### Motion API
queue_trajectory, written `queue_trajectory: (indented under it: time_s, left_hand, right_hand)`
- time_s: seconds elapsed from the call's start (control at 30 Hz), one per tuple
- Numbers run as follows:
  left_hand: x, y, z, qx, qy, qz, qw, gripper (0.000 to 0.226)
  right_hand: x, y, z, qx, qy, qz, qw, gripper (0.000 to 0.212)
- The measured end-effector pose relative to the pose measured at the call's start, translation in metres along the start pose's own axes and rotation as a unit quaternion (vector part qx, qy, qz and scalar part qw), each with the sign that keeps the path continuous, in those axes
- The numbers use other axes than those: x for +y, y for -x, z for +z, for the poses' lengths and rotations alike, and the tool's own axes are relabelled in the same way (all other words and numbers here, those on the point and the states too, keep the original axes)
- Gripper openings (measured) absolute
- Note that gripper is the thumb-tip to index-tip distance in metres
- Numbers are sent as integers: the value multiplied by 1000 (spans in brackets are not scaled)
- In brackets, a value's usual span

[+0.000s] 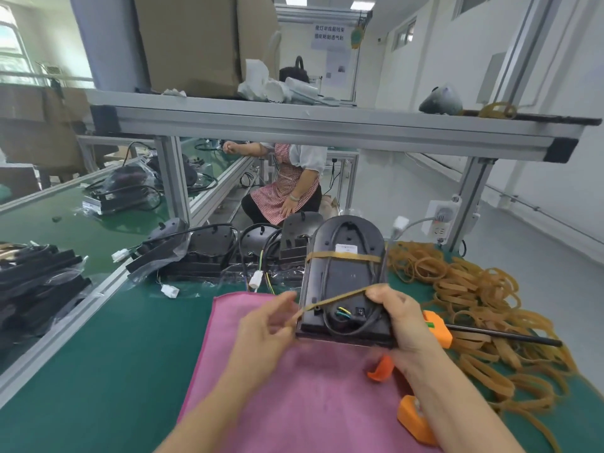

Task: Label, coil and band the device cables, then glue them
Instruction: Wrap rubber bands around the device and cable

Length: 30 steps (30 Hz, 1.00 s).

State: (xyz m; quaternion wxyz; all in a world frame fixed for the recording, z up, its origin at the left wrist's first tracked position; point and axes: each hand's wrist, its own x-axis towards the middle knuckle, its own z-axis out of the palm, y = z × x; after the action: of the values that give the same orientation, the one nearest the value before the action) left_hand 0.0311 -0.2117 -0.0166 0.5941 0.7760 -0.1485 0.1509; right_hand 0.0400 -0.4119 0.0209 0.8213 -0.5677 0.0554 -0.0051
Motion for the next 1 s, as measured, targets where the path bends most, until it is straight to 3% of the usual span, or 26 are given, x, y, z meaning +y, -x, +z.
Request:
queue_trajectory:
  time_s: [0.03, 0.1, 0.2, 0.27, 0.33, 0.43, 0.47, 0.53, 0.63, 0.8, 0.9, 1.0]
  left_hand:
    - [-3, 4, 7, -27, 87, -70, 993, 36]
    - [-12, 8, 5, -86, 128, -91, 984, 25]
    - [2, 4, -19, -126, -58, 57, 989, 22]
    - [11, -4, -32, -129, -241, 219, 937, 18]
    - [19, -13, -37, -92, -312, 276, 905, 16]
    - [28, -15, -27, 6, -182, 143, 973, 28]
    - [27, -17, -24, 33, -134, 97, 986, 36]
    - [25, -18, -22, 56, -80, 38, 994, 45]
    - [24, -20, -23, 47, -26, -16, 998, 39]
    - [14, -11, -31, -42, 47, -28, 998, 39]
    - [4, -9, -39, -57, 106, -60, 991, 43]
    - [-1, -1, -51, -102, 222, -78, 967, 30]
  right_hand:
    - [1, -2, 1, 5, 0, 3, 1000, 9]
    - [0, 1, 1, -13, -8, 14, 1000, 12]
    - [-5, 5, -6, -66, 6, 34, 997, 8]
    - [-7, 8, -9, -91, 27, 69, 993, 8]
    - [-5, 7, -10, -110, 38, 85, 990, 17]
    - [1, 2, -6, -104, 77, 69, 989, 14]
    - [2, 3, -3, -101, 79, 69, 989, 8]
    - [9, 2, -4, -93, 67, 81, 990, 16]
    - [16, 3, -4, -104, 59, 72, 990, 11]
    - [16, 3, -4, -111, 57, 58, 990, 32]
    - [20, 3, 0, -141, 59, 56, 987, 32]
    - [20, 2, 0, -141, 26, 44, 989, 29]
